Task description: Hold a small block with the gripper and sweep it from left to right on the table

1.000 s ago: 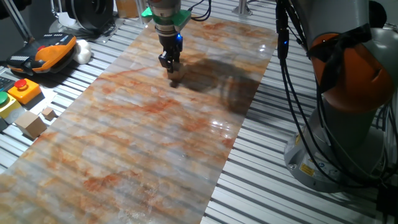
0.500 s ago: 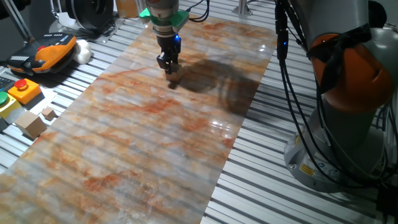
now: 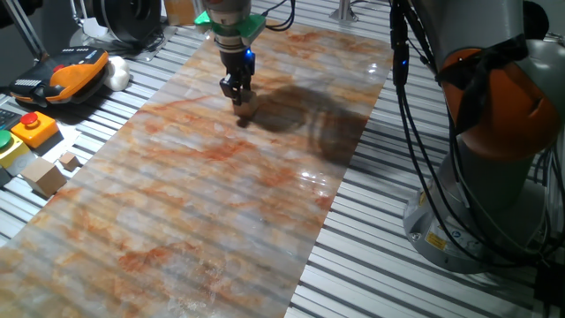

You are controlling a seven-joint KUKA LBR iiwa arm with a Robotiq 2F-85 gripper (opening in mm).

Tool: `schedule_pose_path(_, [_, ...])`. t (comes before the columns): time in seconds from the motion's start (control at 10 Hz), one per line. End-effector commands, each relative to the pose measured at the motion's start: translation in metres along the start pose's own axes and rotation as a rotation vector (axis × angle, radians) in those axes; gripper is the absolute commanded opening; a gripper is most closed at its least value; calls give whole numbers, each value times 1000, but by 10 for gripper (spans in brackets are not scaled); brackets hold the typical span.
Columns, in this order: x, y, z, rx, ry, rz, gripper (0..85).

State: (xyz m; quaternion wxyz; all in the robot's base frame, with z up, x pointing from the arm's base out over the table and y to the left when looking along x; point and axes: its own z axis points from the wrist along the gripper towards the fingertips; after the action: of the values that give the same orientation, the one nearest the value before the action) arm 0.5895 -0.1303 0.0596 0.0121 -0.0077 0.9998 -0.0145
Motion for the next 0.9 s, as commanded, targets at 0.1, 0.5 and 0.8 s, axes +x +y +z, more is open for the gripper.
schedule_pose_path(0.1, [0, 2, 1, -1, 2, 1, 0])
schedule_pose_path(0.5, [0, 7, 3, -1, 4, 6, 0])
schedule_pose_path(0.8, [0, 12, 4, -6, 6, 10, 0])
